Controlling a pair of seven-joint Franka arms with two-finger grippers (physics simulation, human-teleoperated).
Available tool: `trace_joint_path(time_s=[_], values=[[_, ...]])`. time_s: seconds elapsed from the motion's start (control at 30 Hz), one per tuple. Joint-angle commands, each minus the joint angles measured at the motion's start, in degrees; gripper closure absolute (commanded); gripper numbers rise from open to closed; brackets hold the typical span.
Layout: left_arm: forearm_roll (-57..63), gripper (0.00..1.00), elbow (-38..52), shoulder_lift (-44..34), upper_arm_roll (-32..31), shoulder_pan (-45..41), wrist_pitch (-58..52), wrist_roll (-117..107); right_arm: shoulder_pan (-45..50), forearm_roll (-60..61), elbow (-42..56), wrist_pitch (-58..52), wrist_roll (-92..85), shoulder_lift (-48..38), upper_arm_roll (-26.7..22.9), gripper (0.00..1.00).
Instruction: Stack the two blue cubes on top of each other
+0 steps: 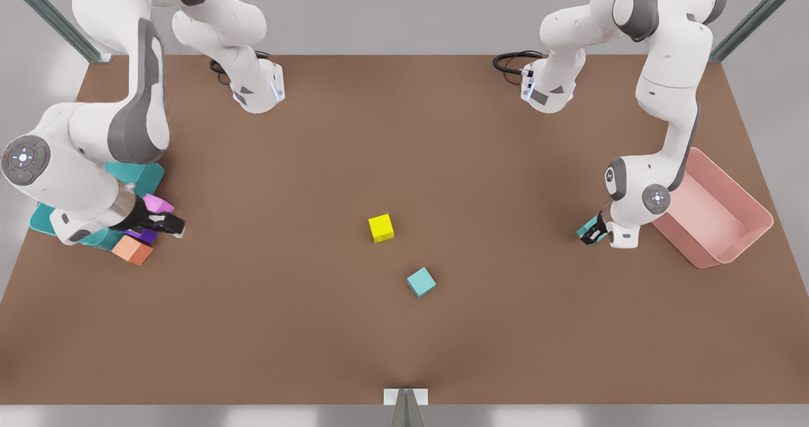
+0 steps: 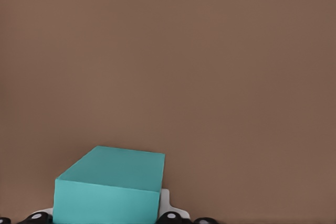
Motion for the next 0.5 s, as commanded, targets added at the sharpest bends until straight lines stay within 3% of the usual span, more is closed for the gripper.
trace_joint_path(time_s=[0.0, 0.03, 0.13, 0.3, 0.47], values=[[-0.15, 0.33, 0.19, -0.16, -0.01, -0.11, -0.31, -0.74, -0.41, 0.09, -6.68, 1.74, -5.22, -1.74, 0.09, 0.00], [-0.07, 0.33, 0.45, -0.68, -0.01, -0.20, -0.84, -0.82, -0.41, -0.08, -17.24, 10.19, -5.22, -6.41, 0.09, 0.00], [-0.07, 0.34, 1.33, -3.23, -0.10, -0.99, -4.88, -1.00, -0.41, -0.08, -31.05, 23.91, -5.22, -10.63, 0.18, 0.00], [-0.07, 0.39, 5.45, -4.02, -2.03, -1.86, -9.45, -1.44, 0.12, -0.08, -30.79, 23.12, -5.22, -11.16, 0.18, 0.00], [-0.07, 0.39, 14.51, -3.85, -2.03, -11.97, -17.45, -5.48, 0.21, -0.08, -30.52, 22.15, -5.22, -11.60, 0.18, 0.00]])
